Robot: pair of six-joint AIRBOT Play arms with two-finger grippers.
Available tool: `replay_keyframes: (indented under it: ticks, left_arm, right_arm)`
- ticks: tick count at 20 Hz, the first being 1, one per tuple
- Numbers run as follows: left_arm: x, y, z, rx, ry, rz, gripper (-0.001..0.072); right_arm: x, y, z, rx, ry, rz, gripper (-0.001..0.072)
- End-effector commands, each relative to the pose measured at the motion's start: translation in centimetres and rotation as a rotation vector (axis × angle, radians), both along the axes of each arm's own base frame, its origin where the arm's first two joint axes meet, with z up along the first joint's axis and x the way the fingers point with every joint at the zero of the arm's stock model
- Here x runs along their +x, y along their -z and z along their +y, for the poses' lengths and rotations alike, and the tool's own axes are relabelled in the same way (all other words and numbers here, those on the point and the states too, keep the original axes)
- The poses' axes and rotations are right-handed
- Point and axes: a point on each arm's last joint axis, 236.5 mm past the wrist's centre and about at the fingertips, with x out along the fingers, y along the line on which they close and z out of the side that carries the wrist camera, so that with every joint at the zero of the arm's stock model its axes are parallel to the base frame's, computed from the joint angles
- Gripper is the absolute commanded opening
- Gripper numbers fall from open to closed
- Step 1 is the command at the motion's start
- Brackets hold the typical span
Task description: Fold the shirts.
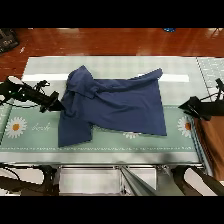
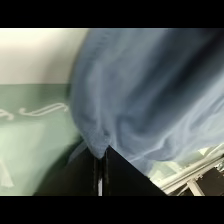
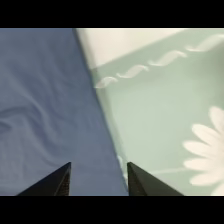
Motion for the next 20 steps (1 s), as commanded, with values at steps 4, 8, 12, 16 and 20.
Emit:
replay_keyframes:
  ticks: [4, 8, 12, 16, 20]
  left_arm:
    - [0.9, -1.3, -0.2, 0.008, 0.028, -0.030, 0.0019]
    - [0.8, -1.4, -0.3, 0.004, 0.030, -0.027, 0.0019]
    - [0.8, -1.4, -0.3, 0.004, 0.030, -0.027, 0.0019]
    - [0.8, -1.4, -0.3, 0.003, 0.029, -0.028, 0.0019]
    - [1.1, -1.9, -0.3, 0.006, 0.030, -0.043, 0.0019]
  right_arm:
    - [-7.1, 5.4, 4.0, 0.202, 0.008, 0.209, 0.0408]
    - [-10.0, 7.7, 5.4, 0.242, -0.016, 0.303, 0.0408]
    - [-9.3, 8.4, 6.0, 0.250, -0.015, 0.304, 0.0408]
    - [-5.4, 9.4, 8.6, 0.252, -0.007, 0.222, 0.0407]
    - [-0.9, 6.8, 12.4, 0.255, -0.198, 0.066, 0.0028]
